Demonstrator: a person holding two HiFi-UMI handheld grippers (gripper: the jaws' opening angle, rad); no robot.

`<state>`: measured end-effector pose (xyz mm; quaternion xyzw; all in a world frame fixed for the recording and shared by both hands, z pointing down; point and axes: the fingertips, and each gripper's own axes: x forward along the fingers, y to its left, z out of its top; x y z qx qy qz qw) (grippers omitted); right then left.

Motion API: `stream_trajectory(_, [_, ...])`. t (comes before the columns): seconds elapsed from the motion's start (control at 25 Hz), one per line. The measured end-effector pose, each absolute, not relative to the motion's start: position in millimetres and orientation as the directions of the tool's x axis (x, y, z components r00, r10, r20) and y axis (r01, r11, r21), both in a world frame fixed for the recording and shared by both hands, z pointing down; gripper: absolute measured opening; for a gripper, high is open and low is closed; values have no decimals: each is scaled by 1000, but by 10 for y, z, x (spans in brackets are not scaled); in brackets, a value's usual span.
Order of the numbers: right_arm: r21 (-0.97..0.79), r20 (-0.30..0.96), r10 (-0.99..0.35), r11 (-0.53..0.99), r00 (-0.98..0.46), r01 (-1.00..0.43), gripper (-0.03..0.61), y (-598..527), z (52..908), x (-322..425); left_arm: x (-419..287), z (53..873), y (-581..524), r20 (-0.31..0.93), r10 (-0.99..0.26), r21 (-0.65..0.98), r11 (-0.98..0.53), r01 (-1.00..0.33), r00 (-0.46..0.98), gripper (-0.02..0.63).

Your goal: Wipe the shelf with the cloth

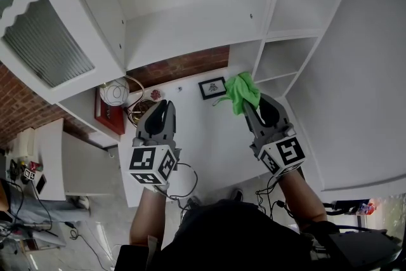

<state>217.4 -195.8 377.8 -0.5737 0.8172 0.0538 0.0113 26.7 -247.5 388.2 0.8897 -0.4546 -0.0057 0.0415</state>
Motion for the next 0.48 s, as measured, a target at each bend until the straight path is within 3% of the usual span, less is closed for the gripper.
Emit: stream_trajectory(0.48, [68, -82, -933, 344, -349, -936, 92, -1850, 3767, 2247, 372, 3859, -2361, 27, -811, 70, -582, -810, 585, 46])
